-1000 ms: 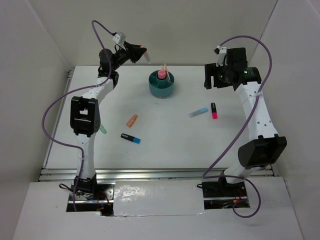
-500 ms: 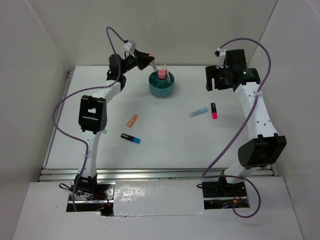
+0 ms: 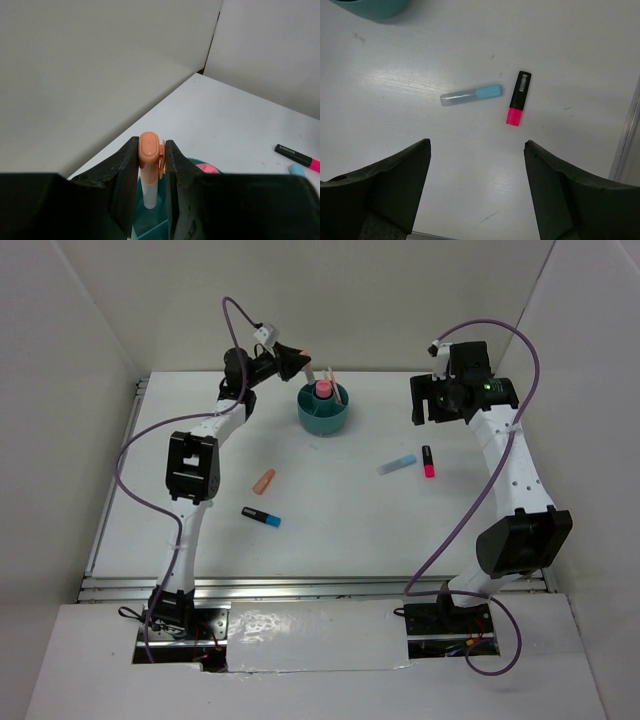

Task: Sort the stationery into containers
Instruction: Place the pen in the storage box.

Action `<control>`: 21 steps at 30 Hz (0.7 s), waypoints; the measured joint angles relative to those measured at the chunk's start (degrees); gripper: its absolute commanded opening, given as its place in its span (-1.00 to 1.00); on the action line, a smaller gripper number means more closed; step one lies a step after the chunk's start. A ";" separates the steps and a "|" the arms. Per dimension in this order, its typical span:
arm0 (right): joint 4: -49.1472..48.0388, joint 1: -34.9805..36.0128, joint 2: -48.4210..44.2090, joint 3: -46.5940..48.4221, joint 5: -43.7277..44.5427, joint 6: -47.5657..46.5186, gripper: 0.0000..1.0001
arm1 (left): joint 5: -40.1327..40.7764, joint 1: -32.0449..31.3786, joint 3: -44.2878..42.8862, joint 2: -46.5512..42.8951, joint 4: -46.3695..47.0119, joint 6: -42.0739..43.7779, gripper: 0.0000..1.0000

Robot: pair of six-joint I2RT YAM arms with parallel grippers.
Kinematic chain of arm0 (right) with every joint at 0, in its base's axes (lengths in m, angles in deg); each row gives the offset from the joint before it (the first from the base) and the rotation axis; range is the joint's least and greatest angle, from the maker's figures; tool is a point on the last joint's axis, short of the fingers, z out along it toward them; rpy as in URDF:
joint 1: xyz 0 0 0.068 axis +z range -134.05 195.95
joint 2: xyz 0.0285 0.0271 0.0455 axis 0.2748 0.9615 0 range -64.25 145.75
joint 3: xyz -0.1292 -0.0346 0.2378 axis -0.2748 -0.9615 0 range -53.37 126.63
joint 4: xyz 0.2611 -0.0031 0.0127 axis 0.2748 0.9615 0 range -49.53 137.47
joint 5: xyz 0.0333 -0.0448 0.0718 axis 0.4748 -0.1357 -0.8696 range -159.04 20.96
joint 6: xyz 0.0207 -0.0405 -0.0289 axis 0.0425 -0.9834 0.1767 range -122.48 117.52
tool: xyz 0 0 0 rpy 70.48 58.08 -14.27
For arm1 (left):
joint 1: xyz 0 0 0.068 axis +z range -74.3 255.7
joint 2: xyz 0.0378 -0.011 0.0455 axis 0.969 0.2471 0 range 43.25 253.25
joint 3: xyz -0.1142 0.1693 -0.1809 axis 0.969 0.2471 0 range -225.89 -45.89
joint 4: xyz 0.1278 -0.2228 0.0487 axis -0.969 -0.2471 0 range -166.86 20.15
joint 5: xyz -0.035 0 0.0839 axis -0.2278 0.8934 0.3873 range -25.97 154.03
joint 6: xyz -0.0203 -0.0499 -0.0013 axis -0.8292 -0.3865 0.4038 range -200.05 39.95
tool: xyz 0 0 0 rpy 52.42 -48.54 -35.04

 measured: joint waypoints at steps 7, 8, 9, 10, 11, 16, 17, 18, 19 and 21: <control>0.00 0.39 0.02 -0.02 -0.11 -1.01 0.63 | -0.02 -1.01 0.00 0.24 -0.83 0.83 -0.60; -0.02 0.52 0.02 -0.11 -0.22 -1.11 0.62 | -0.02 -1.11 0.00 0.31 -0.85 1.27 -0.50; -0.02 0.70 0.02 -0.33 -0.33 -1.29 0.61 | -0.02 -1.18 0.00 0.35 -0.85 1.44 -0.48; 0.04 0.87 0.04 -0.48 -0.39 -1.49 0.60 | 0.00 -1.29 0.00 0.48 -0.85 1.51 -0.46; 0.04 1.01 0.07 -0.72 -0.42 -1.68 0.59 | 0.04 -1.38 0.00 0.66 -0.85 1.53 -0.39; 0.24 2.38 0.31 -1.92 -0.31 -2.80 0.57 | 0.46 -1.46 0.00 1.46 -1.73 1.77 -0.04; 0.26 2.62 0.42 -1.95 -0.31 -2.97 0.57 | 0.48 -1.46 0.00 1.57 -1.86 1.88 0.04; 0.24 2.73 0.50 -1.95 -0.31 -3.26 0.57 | 0.48 -1.46 0.00 1.64 -1.97 1.99 0.15; 0.26 2.75 0.61 -1.95 -0.26 -3.61 0.56 | 0.50 -1.44 0.00 1.64 -2.16 2.10 0.32; 0.26 2.89 0.70 -1.95 -0.20 -4.28 0.54 | 0.46 -1.25 0.02 1.64 -2.08 2.56 0.37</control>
